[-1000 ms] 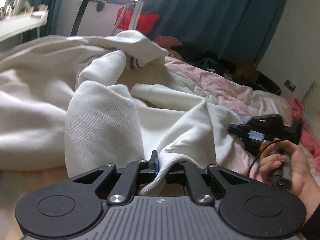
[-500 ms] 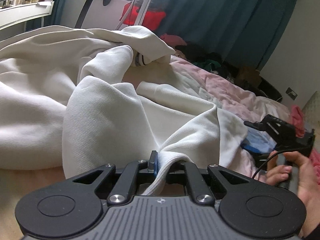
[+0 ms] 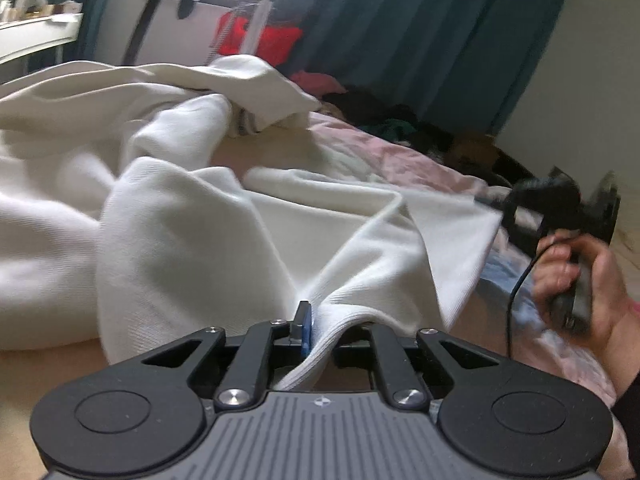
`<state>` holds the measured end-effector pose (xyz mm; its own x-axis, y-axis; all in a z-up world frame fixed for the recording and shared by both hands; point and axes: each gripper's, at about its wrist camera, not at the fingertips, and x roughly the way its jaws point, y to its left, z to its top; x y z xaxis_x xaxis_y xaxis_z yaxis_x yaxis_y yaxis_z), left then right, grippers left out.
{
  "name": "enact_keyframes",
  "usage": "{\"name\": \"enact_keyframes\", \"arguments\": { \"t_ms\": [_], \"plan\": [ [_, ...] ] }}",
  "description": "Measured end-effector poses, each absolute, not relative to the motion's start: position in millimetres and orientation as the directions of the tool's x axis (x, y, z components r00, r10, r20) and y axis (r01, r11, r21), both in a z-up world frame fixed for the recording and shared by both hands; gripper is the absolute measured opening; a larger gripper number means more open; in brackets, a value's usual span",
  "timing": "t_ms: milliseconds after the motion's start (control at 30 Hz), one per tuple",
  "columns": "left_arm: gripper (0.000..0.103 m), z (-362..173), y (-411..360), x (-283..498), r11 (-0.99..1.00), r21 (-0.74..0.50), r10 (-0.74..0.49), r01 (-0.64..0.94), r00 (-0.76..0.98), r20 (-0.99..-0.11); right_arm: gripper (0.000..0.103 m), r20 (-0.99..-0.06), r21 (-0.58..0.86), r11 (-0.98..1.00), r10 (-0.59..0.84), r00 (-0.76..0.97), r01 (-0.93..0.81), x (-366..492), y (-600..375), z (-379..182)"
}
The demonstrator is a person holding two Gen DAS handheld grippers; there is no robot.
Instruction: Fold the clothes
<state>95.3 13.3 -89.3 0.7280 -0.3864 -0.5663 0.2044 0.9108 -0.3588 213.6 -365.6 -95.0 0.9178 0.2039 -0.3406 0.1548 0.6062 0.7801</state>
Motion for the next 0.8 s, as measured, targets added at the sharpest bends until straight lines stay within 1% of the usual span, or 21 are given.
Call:
{"name": "enact_keyframes", "arguments": {
  "t_ms": [33, 67, 133, 200, 267, 367, 467, 533, 667, 733, 800],
  "plan": [
    [0.019, -89, 10, 97, 0.900, -0.373, -0.413, 0.226, 0.716, -0.562, 0.006, -0.322, 0.768, 0.621, 0.167, 0.932, 0.154, 207, -374, -84],
    [0.033, -89, 7, 98, 0.888, -0.386, -0.439, 0.248, 0.704, -0.558, 0.006, -0.302, 0.756, 0.636, 0.130, 0.944, 0.154, 201, -382, -72],
    [0.049, -89, 0, 99, 0.855, -0.417, -0.505, 0.308, 0.675, -0.537, 0.006, -0.269, 0.739, 0.652, 0.051, 0.962, 0.173, 185, -401, -56],
    [0.053, -88, -6, 97, 0.814, -0.451, -0.571, 0.366, 0.645, -0.508, 0.006, -0.271, 0.735, 0.645, -0.004, 0.963, 0.210, 169, -413, -54],
    [0.065, -89, -11, 96, 0.776, -0.483, -0.624, 0.406, 0.607, -0.493, 0.006, -0.290, 0.735, 0.630, -0.043, 0.956, 0.251, 155, -420, -59],
    [0.068, -94, -11, 93, 0.765, -0.510, -0.637, 0.394, 0.584, -0.504, 0.006, -0.318, 0.733, 0.604, -0.101, 0.943, 0.312, 132, -432, -67],
    [0.068, -99, 1, 94, 0.768, -0.557, -0.619, 0.316, 0.588, -0.520, 0.006, -0.346, 0.730, 0.574, -0.158, 0.925, 0.371, 110, -443, -74],
    [0.071, -100, 19, 93, 0.772, -0.598, -0.583, 0.218, 0.617, -0.529, 0.006, -0.365, 0.726, 0.553, -0.195, 0.911, 0.409, 95, -451, -79],
    [0.072, -101, 67, 87, 0.724, -0.689, -0.519, 0.023, 0.676, -0.523, 0.006, -0.399, 0.716, 0.509, -0.264, 0.878, 0.478, 66, -464, -88],
    [0.078, -101, 93, 79, 0.700, -0.708, -0.447, -0.092, 0.717, -0.536, 0.006, -0.397, 0.707, 0.512, -0.285, 0.872, 0.489, 59, -464, -87],
    [0.079, -104, 119, 68, 0.641, -0.741, -0.389, -0.199, 0.749, -0.537, 0.006, -0.410, 0.721, 0.476, -0.293, 0.864, 0.504, 57, -469, -94]
  ]
}}
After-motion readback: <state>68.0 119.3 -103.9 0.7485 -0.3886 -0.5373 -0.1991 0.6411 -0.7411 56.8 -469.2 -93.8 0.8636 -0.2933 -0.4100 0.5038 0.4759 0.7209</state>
